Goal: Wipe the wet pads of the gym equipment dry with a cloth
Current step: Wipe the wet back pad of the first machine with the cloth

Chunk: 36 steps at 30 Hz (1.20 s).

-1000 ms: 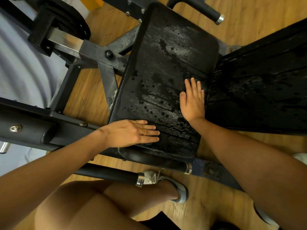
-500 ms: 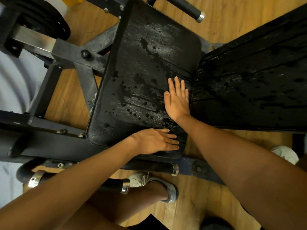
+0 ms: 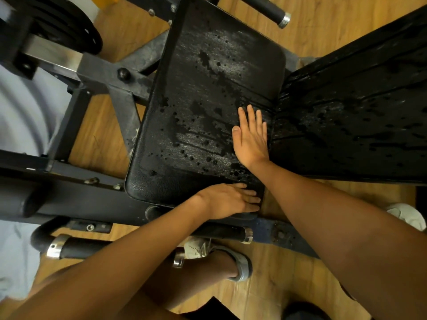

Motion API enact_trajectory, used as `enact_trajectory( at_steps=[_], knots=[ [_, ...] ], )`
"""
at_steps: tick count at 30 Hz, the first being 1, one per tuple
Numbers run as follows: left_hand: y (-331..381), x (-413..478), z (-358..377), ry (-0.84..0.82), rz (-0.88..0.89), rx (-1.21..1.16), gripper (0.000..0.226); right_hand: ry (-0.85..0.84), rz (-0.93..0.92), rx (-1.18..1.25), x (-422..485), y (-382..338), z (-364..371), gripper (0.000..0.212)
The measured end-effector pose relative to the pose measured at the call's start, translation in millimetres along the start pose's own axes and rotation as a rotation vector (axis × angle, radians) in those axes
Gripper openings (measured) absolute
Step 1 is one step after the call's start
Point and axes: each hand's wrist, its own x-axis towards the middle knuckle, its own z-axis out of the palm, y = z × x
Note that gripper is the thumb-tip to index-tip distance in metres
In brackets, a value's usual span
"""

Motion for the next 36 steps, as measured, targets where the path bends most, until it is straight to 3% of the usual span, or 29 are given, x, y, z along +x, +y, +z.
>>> enact_trajectory(
  at_steps=[3, 8, 13, 17, 22, 27, 32, 36],
  knots=[
    [-2.6, -31.4, -4.3, -0.015, -0.176, -0.044, 0.055, 0.002, 0.001, -0.008, -0.4, -0.2, -0.1, 0.056],
    [-10.8, -105.8, 1.4, 0.166, -0.243, -0.109, 0.059, -0.009, 0.007, -0.004, -0.5, -0.8, -1.6, 0.056],
    [-23.0, -177.1, 0.0, 0.166, -0.350, -0.086, 0.080, -0.014, 0.012, 0.006, -1.0, -1.5, -2.5, 0.056],
    [-24.1, -216.8, 2.6, 0.236, -0.503, -0.085, 0.078, -0.022, 0.022, 0.004, -0.6, -1.6, -3.7, 0.057],
    [-14.7, -214.2, 8.8, 0.389, -0.679, -0.165, 0.091, -0.032, 0.020, -0.015, -0.2, -1.6, -4.0, 0.057],
    [-6.6, -196.4, 17.5, 0.585, -0.824, -0.278, 0.075, -0.023, 0.021, -0.004, 0.3, -1.1, -3.2, 0.057],
    [-11.7, -190.2, 22.8, 0.590, -0.889, -0.280, 0.082, -0.018, 0.021, 0.004, 0.7, -0.3, -1.7, 0.057],
    [-6.4, -175.5, 25.6, 0.708, -1.035, -0.205, 0.077, -0.011, 0.022, 0.010, -0.2, -0.7, -1.3, 0.056]
  ],
)
